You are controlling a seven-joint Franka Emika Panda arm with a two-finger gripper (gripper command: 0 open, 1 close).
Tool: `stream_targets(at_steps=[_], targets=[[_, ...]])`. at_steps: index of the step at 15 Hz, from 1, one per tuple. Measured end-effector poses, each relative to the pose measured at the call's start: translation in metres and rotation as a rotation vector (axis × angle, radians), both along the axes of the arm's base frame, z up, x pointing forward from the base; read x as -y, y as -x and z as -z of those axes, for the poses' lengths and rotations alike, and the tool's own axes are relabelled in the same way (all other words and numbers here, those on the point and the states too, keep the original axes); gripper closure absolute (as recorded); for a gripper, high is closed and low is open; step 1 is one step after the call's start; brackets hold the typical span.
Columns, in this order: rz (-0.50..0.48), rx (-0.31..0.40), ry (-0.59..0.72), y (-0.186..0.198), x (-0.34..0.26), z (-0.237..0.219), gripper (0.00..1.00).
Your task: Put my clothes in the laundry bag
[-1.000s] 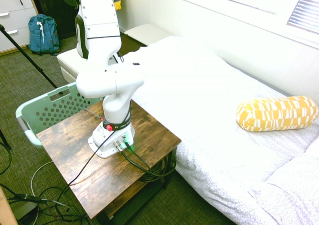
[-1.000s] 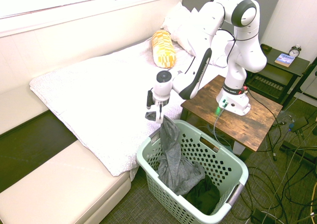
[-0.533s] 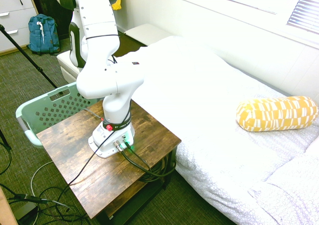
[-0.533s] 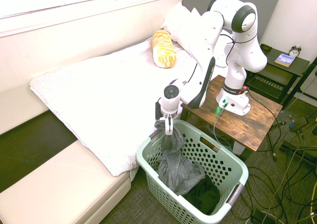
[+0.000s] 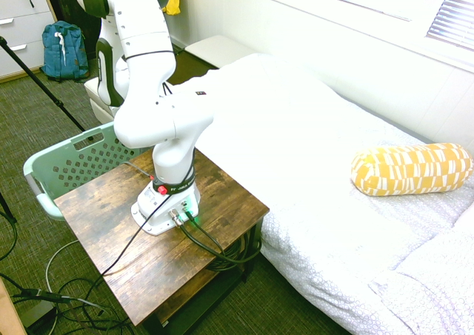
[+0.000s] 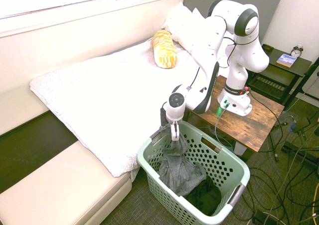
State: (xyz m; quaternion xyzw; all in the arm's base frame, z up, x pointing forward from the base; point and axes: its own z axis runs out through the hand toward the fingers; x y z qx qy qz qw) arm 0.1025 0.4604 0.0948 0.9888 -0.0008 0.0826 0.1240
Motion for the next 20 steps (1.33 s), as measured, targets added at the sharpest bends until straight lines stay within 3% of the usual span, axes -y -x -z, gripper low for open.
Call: stream_targets(at_steps=[2,5,10,15,20], targets=[[-0.001,0.005,0.005,0.004,-0.003,0.005,0.0],[0.039,0.028,-0.02,-0.022,-0.008,-0.01,0.0],[0.166,0.081,-0.116,-0.134,0.012,-0.111,0.0],[0.387,0.108,-0.164,-0.288,0.131,-0.185,0.0],[0.573,0.098,-0.206,-0.366,0.257,-0.217,0.0]])
